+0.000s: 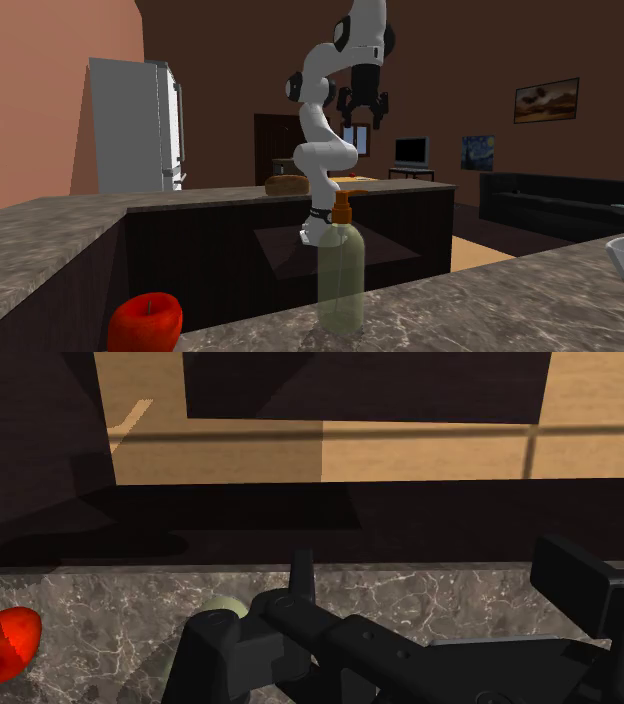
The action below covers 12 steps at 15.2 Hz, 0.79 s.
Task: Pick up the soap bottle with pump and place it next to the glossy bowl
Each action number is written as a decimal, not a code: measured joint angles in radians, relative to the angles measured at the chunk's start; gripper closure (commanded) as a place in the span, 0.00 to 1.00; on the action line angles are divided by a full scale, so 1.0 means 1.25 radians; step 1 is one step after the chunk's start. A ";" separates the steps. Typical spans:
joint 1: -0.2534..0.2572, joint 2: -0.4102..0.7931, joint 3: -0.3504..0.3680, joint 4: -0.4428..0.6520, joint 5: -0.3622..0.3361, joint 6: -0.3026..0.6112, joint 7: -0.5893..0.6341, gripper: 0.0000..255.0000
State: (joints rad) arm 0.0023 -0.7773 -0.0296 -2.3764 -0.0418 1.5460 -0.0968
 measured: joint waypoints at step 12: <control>-0.006 0.207 -0.136 0.036 -0.052 0.212 -0.191 0.00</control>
State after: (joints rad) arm -0.0053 -0.5184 -0.2000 -2.3314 -0.1066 1.8113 -0.3359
